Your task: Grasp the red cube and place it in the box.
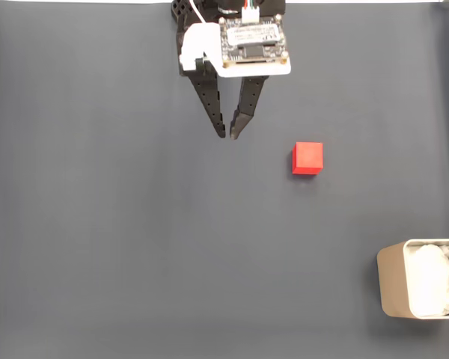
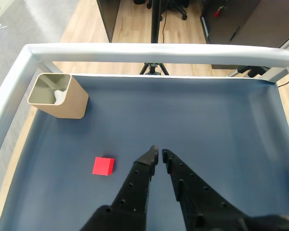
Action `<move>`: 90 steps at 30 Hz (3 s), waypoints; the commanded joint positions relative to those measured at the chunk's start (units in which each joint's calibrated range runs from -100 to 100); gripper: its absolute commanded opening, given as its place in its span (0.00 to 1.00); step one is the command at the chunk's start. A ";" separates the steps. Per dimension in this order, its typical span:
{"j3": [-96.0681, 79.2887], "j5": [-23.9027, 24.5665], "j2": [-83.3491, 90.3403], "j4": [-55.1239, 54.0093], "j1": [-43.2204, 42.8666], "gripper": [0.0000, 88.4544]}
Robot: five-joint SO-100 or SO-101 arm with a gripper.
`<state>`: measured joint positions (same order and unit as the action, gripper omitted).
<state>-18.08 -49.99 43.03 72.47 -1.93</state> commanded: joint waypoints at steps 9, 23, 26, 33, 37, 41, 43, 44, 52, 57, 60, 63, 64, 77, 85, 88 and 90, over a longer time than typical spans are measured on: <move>-7.19 -2.49 1.16 -5.67 -4.61 0.00; -11.75 -3.13 2.72 -8.38 -16.11 0.03; -12.30 -3.32 2.72 -8.62 -17.96 0.04; -17.14 -3.66 4.20 -9.36 -21.15 0.11; -21.97 -4.15 6.36 -10.75 -22.01 0.16; -25.26 -5.08 7.49 -11.08 -22.15 0.20; -26.72 -5.47 7.75 -11.74 -22.15 0.20; -27.54 -5.67 7.92 -12.47 -22.15 0.21; -32.65 -5.42 8.79 -16.49 -22.01 0.28; -35.11 -5.32 9.14 -19.20 -21.86 0.32; -36.30 -5.18 9.22 -20.92 -21.79 0.34; -37.48 -5.08 9.05 -22.23 -21.79 0.35; -37.94 -5.03 9.05 -22.72 -21.79 0.35; -46.15 -4.54 7.84 -29.77 -21.44 0.38; -47.88 -4.05 2.72 -35.75 -20.87 0.40; -47.98 -4.35 0.38 -38.62 -20.30 0.41; -47.88 -4.59 -0.92 -39.85 -20.09 0.42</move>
<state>-66.46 -54.38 43.20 35.08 -23.15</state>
